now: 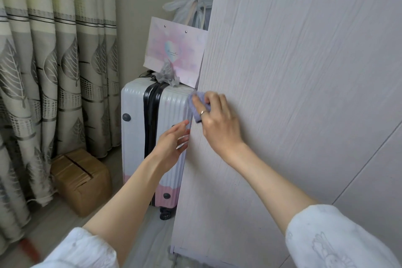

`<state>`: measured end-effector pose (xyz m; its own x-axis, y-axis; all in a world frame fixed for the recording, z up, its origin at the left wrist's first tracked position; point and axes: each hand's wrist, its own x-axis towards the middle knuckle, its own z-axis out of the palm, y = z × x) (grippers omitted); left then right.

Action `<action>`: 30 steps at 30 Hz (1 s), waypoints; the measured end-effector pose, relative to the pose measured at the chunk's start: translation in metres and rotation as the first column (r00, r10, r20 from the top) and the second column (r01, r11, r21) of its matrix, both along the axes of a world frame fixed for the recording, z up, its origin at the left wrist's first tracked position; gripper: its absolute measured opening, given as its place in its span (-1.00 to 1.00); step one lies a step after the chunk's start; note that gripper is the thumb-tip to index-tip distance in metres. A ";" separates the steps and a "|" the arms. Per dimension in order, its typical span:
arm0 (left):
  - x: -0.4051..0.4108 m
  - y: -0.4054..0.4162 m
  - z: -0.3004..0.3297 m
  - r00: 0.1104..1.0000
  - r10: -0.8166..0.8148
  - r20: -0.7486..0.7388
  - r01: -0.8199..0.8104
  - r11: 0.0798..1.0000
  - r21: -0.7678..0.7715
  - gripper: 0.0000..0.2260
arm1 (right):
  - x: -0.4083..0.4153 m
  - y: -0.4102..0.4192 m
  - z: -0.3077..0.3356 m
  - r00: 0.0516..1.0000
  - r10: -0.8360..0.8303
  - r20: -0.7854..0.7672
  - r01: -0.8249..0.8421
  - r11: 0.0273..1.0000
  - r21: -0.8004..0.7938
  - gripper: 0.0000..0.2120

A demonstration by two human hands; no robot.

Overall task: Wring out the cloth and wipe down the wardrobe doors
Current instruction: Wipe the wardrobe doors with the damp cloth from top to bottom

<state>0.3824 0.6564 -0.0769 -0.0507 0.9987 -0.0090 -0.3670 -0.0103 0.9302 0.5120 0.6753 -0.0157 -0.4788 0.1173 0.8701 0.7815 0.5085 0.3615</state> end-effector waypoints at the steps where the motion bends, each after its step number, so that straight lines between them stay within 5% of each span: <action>1: -0.001 -0.001 -0.001 1.000 -0.004 0.000 0.004 1.000 -0.004 -0.73 | 0.000 -0.002 -0.017 1.000 0.005 0.023 -0.005 1.000 -0.011 -0.62; 7: 0.003 -0.012 0.000 0.998 0.007 -0.067 -0.011 0.998 -0.055 -0.68 | 0.022 -0.015 -0.090 0.945 0.027 0.327 0.013 0.993 -0.118 -0.82; 15: 0.009 -0.019 -0.001 0.985 0.051 -0.163 -0.055 0.998 -0.024 -0.58 | 0.024 -0.012 0.002 0.994 -0.004 -0.106 -0.007 0.995 -0.103 -0.61; 21: 0.002 -0.022 -0.013 0.978 0.005 -0.209 0.008 0.998 0.058 -0.58 | 0.026 -0.011 -0.091 0.992 0.038 0.123 -0.025 0.994 -0.103 -0.67; 26: 0.000 -0.019 -0.027 0.967 -0.001 -0.254 0.013 0.999 0.045 -0.61 | 0.036 -0.023 -0.185 0.906 0.011 0.423 0.113 0.957 -0.268 -0.76; 30: 0.006 -0.017 -0.049 0.973 0.031 -0.230 -0.033 0.999 -0.001 -0.64 | 0.034 -0.019 -0.152 0.967 0.002 0.257 0.057 0.973 -0.222 -0.78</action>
<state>0.3884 0.6391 -0.1260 -0.0839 0.9965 0.0014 -0.1433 -0.0135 0.9896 0.5455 0.6564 -0.1672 -0.6738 0.3127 0.6695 0.6938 0.5795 0.4276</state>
